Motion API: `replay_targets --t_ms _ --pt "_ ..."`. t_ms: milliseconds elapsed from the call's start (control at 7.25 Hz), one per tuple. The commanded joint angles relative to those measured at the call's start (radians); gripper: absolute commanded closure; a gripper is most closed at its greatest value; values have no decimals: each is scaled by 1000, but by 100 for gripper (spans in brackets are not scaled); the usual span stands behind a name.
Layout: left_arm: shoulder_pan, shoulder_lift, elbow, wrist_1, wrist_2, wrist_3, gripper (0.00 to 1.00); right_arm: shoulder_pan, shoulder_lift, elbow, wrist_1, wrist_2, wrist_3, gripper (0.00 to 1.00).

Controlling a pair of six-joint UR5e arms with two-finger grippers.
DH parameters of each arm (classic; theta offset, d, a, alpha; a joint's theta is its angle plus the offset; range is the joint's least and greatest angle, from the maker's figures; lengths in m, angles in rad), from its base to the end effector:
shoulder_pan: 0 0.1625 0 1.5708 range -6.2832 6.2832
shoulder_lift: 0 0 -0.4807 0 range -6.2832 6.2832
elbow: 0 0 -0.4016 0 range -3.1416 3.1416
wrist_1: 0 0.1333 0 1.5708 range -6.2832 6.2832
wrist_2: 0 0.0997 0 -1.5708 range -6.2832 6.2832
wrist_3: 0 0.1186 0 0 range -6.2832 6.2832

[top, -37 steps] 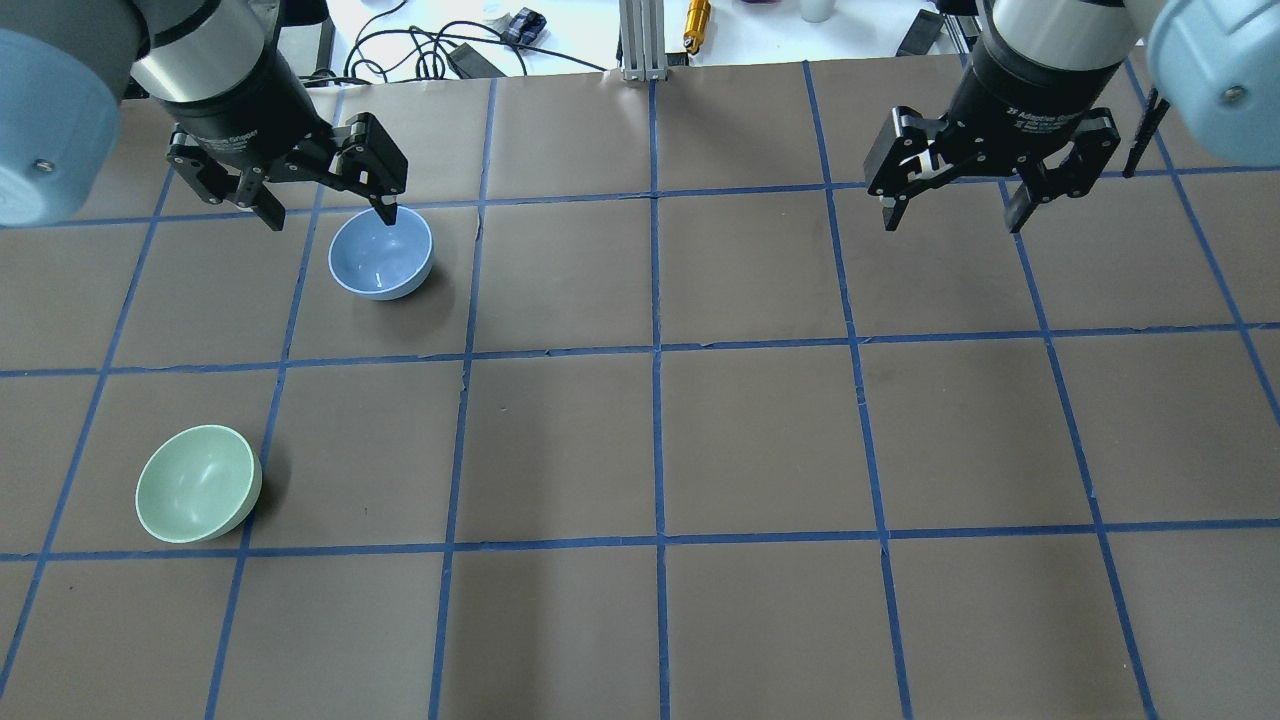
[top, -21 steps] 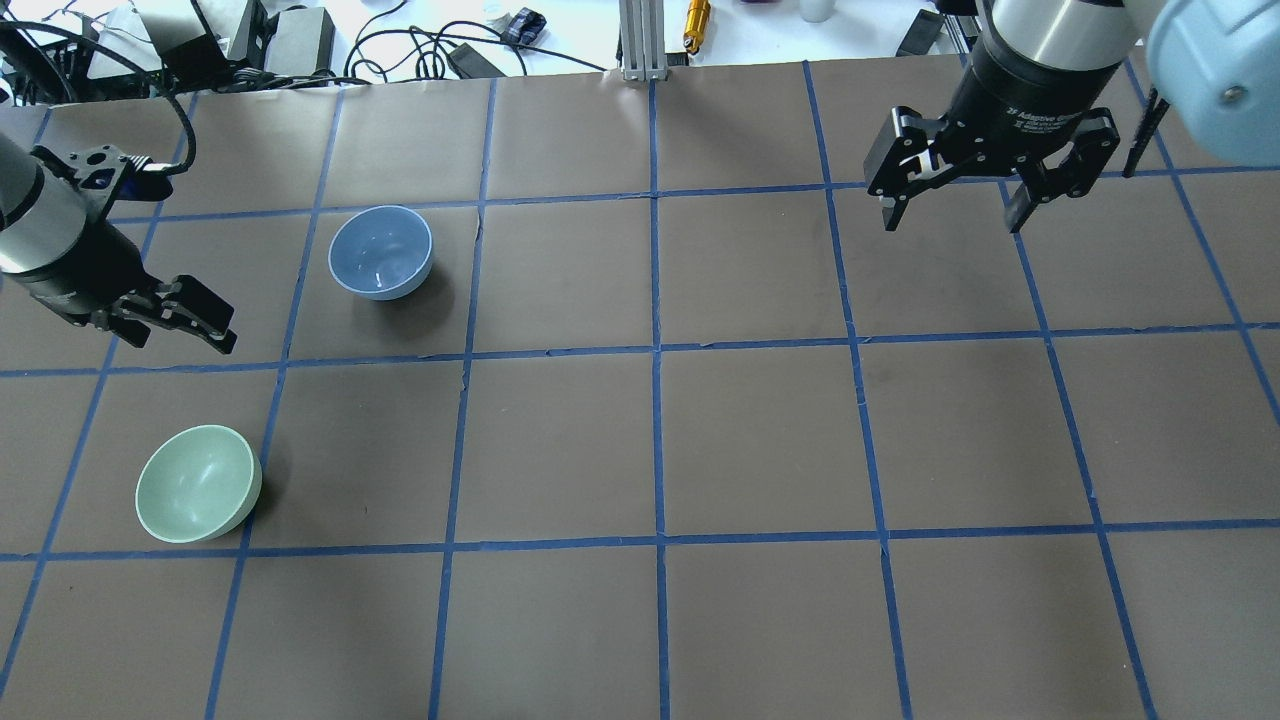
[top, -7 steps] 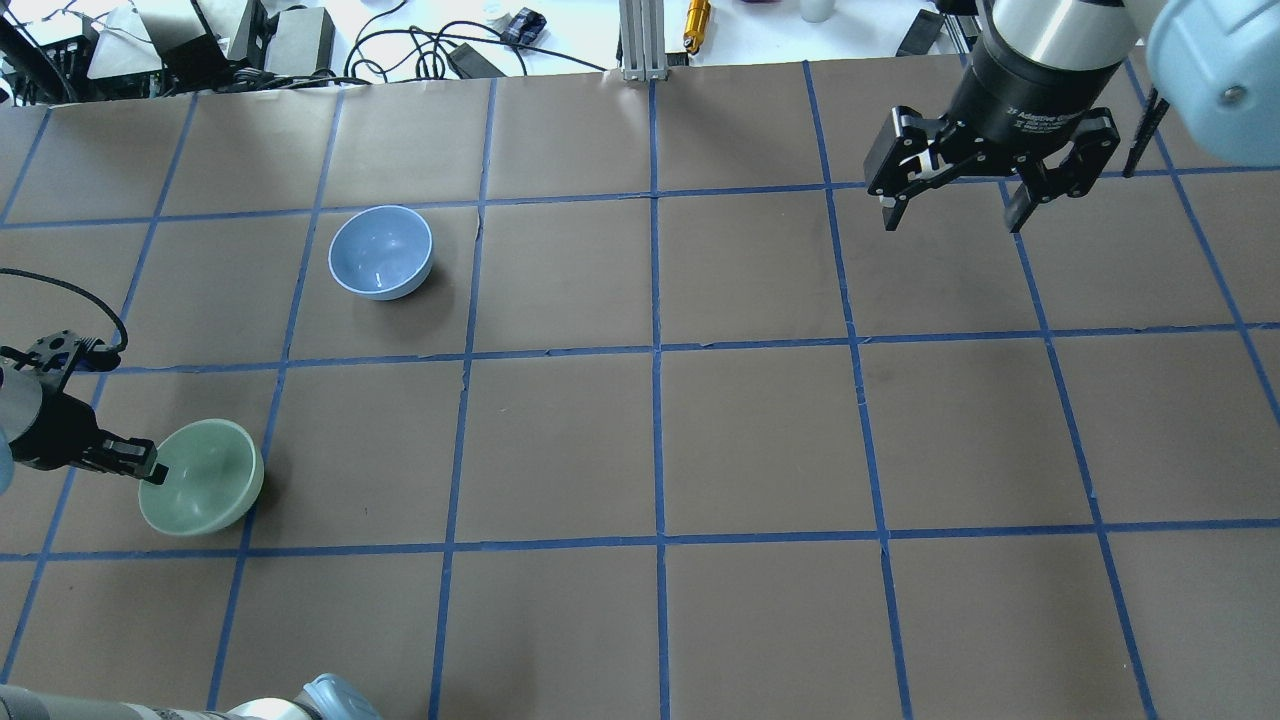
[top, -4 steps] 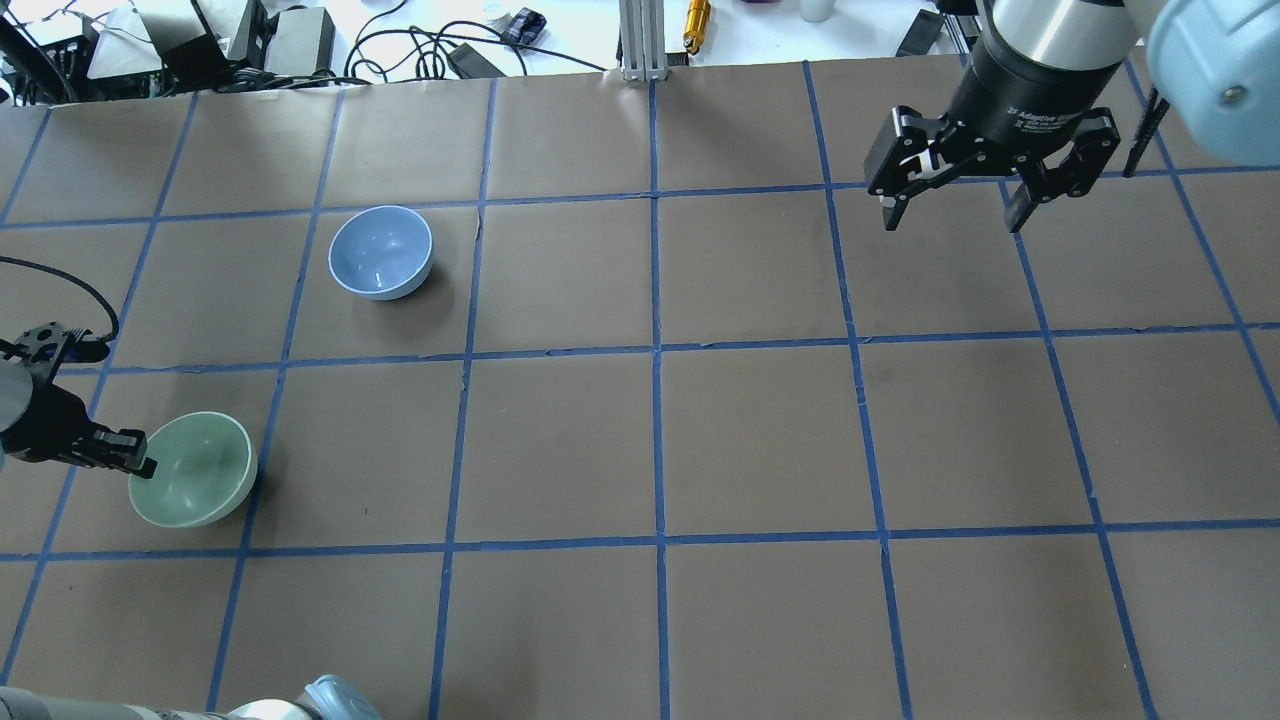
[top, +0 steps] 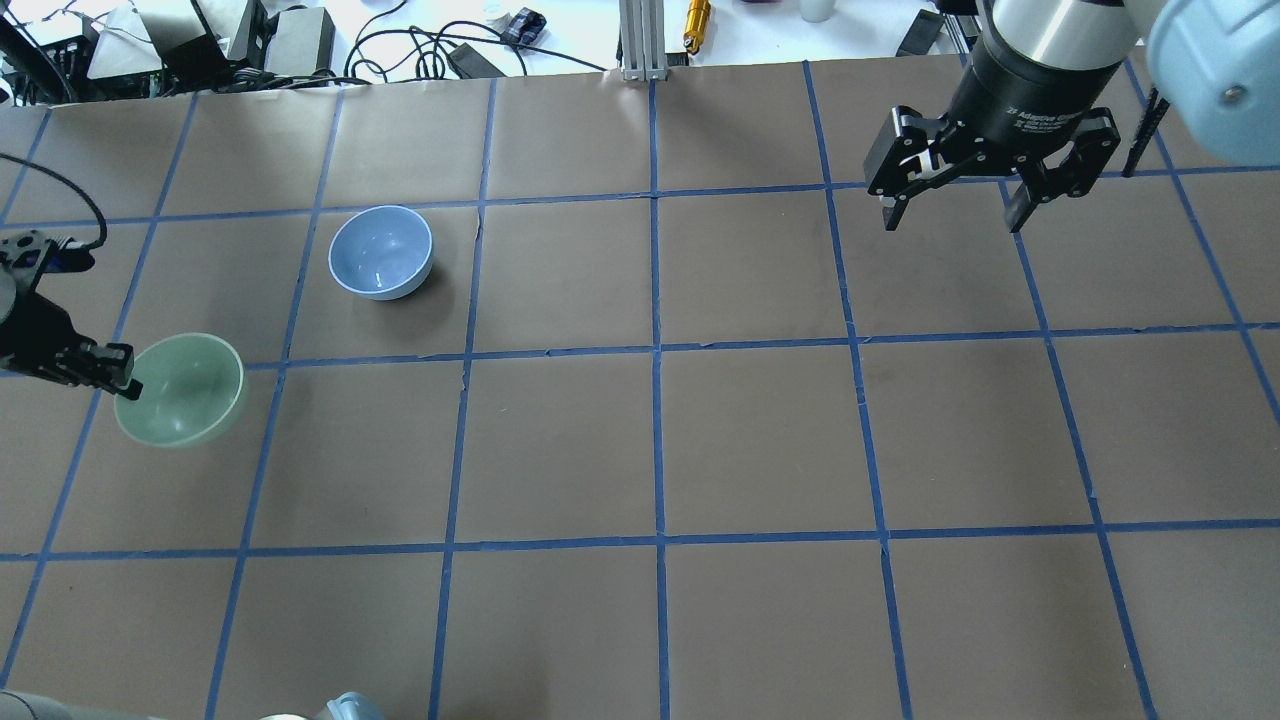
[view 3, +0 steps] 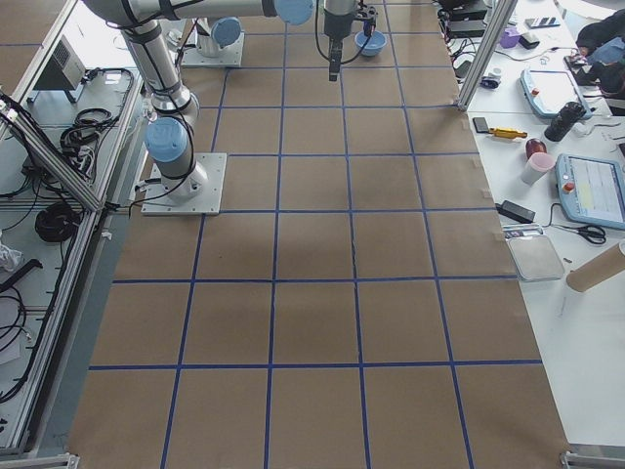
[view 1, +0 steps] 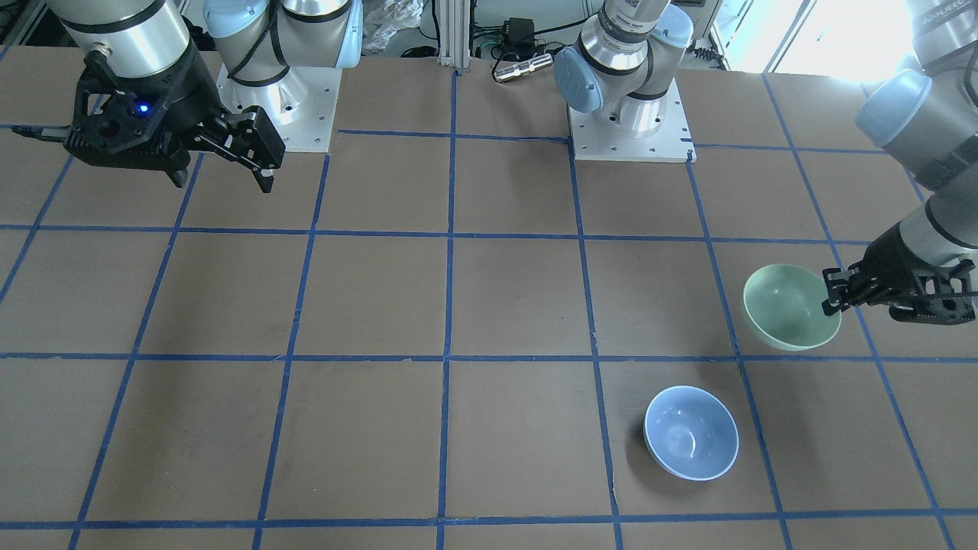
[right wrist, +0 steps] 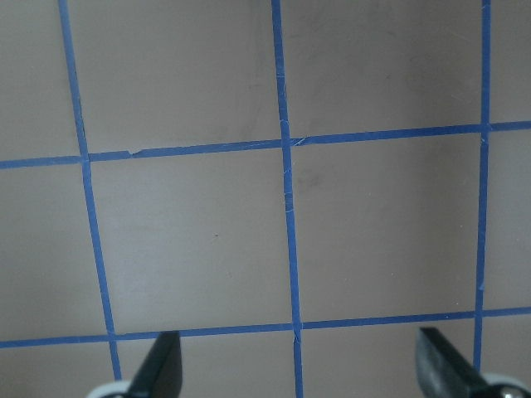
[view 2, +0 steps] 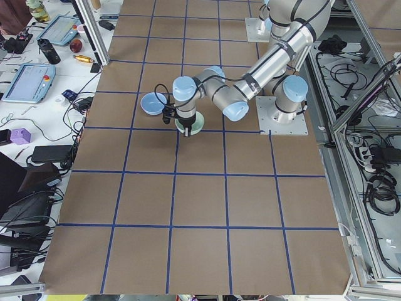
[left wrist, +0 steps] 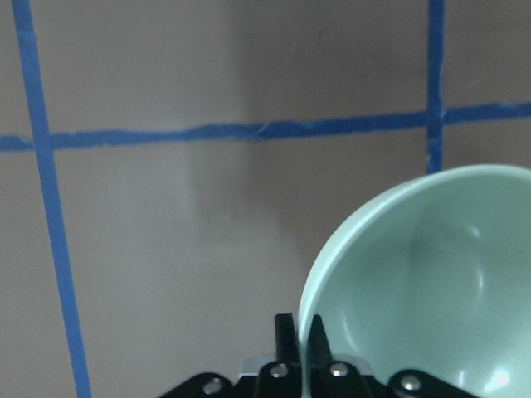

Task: Stack green bowl on blue bowl
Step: 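Lift the green bowl and carry it over the light blue bowl, then lower the green bowl into the blue bowl and open the left gripper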

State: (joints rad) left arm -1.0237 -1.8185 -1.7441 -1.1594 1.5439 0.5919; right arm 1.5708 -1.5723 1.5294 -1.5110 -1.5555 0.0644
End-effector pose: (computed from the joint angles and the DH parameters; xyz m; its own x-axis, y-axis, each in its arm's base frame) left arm 0.1867 -0.5689 0.3449 -0.9986 0.0447 0.0277 0.0446 0.9990 -0.0070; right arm 0.1351 -0.4982 0.5402 -0.9978 0.0646 -0.0142 0.0643 0.9978 0.0178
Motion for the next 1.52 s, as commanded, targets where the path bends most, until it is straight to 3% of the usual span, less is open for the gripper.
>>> replay_targets --t_ms 0,138,552,966,1103,1241,1379 --pt "-172 -97 154 -39 -12 -194 100 0 0 0 0 0 0 0" --pt "-253 -125 184 -25 -1 -274 100 0 0 0 -1 0 0 0" --pt "-272 -269 296 -14 -47 -352 100 0 0 0 0 0 0 0" --pt "-274 -300 294 -13 -48 -340 100 0 0 0 0 0 0 0" --pt "-274 -301 293 -13 -47 -340 89 0 0 0 -1 0 0 0" --pt "-274 -305 293 -13 -45 -340 71 0 0 0 0 0 0 0" --pt "-274 -308 290 -13 -48 -342 17 0 0 0 0 0 0 0"
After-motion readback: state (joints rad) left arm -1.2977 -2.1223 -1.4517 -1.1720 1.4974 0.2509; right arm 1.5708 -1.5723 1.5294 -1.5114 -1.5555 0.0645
